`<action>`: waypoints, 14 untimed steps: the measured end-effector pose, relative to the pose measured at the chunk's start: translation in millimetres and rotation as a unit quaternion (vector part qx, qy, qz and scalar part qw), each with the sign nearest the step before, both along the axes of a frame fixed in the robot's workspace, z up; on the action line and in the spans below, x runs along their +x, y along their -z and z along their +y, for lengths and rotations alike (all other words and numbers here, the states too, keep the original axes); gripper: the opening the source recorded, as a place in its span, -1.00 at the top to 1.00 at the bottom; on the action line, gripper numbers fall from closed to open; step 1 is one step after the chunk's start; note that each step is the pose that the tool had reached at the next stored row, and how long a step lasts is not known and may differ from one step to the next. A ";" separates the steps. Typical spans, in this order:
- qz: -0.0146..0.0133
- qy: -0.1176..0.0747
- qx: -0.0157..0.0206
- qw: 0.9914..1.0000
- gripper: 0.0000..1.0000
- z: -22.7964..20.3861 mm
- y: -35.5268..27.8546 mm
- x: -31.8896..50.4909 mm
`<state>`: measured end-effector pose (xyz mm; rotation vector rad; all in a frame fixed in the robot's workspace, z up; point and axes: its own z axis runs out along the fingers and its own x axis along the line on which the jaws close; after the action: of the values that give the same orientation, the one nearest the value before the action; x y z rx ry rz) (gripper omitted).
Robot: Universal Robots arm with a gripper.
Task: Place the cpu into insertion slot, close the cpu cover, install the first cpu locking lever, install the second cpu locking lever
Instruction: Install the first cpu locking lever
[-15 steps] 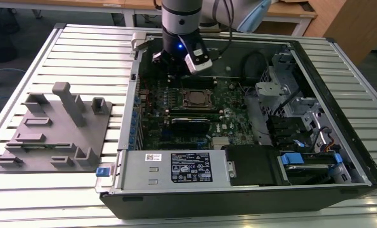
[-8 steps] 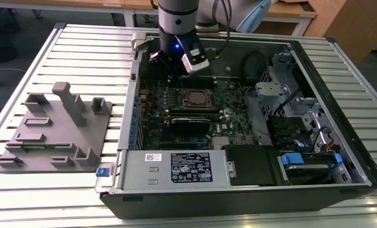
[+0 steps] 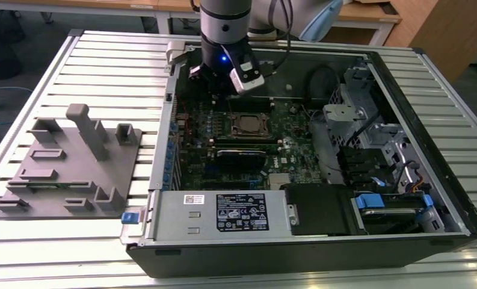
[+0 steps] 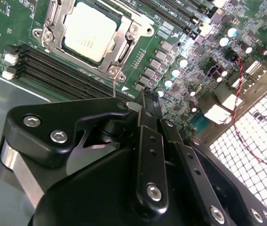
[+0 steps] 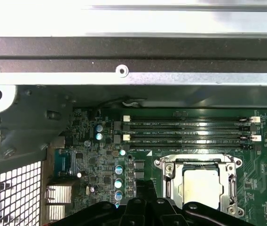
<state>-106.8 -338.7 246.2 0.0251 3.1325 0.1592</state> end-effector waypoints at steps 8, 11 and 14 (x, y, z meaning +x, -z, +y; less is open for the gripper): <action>0.000 0.000 0.035 0.999 0.79 -0.8 0.0 0.0; 0.000 0.000 0.048 0.999 0.79 -1.1 -0.1 0.0; 0.000 0.000 0.059 0.998 0.79 -1.2 0.0 0.0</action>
<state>-106.8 -339.9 246.2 0.0257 3.1187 0.3436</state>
